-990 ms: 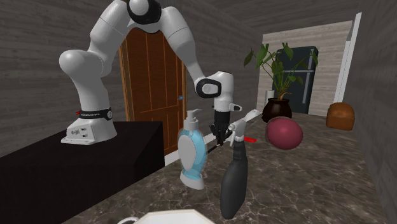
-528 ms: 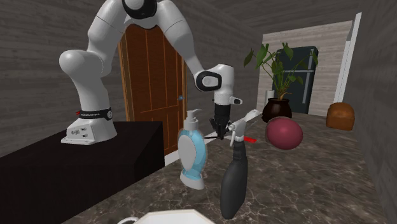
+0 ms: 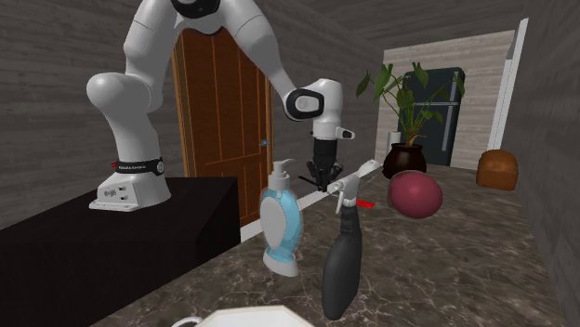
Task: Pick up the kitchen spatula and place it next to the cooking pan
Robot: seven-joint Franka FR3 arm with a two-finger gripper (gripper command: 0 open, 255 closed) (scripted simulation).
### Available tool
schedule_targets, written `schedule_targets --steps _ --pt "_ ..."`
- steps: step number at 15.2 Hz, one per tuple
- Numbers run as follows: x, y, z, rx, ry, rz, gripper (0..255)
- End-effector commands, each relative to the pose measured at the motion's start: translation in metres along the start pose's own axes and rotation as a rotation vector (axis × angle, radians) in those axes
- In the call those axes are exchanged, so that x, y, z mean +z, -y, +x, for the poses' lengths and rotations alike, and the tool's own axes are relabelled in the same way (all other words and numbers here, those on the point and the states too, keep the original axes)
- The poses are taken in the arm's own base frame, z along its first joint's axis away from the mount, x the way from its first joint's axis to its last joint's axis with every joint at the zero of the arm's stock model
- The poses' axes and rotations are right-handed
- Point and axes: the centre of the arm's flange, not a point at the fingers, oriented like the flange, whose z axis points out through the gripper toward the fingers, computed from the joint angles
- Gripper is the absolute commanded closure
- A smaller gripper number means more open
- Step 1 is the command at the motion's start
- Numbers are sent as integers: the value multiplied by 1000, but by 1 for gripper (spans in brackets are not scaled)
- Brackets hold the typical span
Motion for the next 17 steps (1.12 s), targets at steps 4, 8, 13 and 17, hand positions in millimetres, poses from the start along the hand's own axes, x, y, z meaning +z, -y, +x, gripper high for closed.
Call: schedule_targets --steps 4,8,13,17 --pt "-25 -1 -2 0 0 0 255" --pt "-39 -2 -16 0 0 0 255" --pt "-34 -8 -81 0 0 0 255" --pt "-31 -13 -134 0 0 0 255"
